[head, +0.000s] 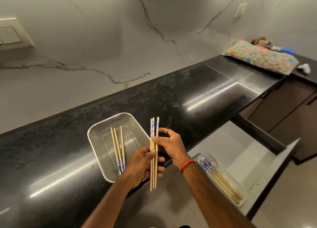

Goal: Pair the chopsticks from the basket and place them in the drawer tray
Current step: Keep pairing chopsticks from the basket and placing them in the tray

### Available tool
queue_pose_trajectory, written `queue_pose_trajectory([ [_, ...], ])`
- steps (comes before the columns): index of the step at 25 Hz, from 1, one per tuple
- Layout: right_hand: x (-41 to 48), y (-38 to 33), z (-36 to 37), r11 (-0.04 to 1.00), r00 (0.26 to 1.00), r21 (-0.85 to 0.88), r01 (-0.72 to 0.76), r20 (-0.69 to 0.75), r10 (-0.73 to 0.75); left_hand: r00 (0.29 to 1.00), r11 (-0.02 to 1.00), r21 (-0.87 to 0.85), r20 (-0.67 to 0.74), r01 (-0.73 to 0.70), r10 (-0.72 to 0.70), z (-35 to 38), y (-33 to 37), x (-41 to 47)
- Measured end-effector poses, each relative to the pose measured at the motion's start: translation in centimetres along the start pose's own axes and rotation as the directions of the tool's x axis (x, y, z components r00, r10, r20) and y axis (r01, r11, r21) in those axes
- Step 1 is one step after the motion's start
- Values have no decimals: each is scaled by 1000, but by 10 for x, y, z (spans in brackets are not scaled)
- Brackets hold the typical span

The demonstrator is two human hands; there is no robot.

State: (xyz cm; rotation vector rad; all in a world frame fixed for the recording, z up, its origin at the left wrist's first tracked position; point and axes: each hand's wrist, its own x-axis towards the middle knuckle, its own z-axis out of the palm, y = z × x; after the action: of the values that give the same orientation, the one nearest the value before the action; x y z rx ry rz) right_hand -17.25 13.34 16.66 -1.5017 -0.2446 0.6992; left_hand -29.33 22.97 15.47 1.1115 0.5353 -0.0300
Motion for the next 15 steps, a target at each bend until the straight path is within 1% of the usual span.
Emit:
queue_pose_trajectory([
  [4, -7, 0, -19, 1000, 998, -9, 24, -54, -24, 999, 999, 53, 44, 10, -12, 16, -6, 9],
  [8, -13, 2, -41, 994, 997, -98, 56, -56, -61, 998, 994, 104, 55, 27, -33, 33, -12, 18],
  [15, -23, 11, -93, 993, 991, -117, 13, -133, -28, 990, 979, 190, 107, 67, -88, 79, -28, 34],
])
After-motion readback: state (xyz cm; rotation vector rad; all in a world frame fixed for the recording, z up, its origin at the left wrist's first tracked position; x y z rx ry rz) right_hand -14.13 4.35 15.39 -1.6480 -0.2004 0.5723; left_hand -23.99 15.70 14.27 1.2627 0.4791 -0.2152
